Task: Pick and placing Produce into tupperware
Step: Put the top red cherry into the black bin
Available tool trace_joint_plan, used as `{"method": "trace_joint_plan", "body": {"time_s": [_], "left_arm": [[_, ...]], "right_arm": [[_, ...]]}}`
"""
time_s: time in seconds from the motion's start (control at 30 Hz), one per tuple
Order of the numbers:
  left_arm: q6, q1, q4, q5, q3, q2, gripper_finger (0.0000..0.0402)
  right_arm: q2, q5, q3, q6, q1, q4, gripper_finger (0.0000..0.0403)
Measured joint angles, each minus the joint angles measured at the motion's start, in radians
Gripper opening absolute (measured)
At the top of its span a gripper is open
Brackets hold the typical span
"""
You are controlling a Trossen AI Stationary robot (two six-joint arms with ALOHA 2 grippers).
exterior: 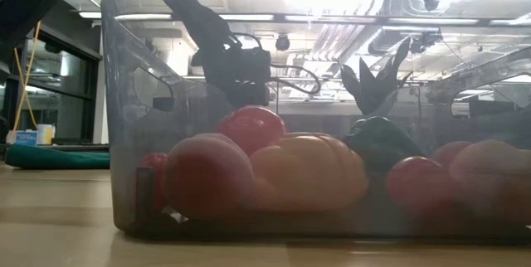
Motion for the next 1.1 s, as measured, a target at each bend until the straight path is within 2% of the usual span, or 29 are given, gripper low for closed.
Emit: {"method": "trace_joint_plan", "body": {"time_s": [0.47, 1.1], "left_arm": [[-0.001, 0.000, -0.003, -0.007, 0.000, 0.000, 0.0108], [-0.026, 0.000, -0.037, -0.007, 0.001, 0.000, 0.0101]], "right_arm": [[0.000, 0.000, 0.000, 0.002, 0.000, 0.000, 0.0156], [0.000, 0.000, 0.000, -0.003, 0.000, 0.001, 0.0156]]}}
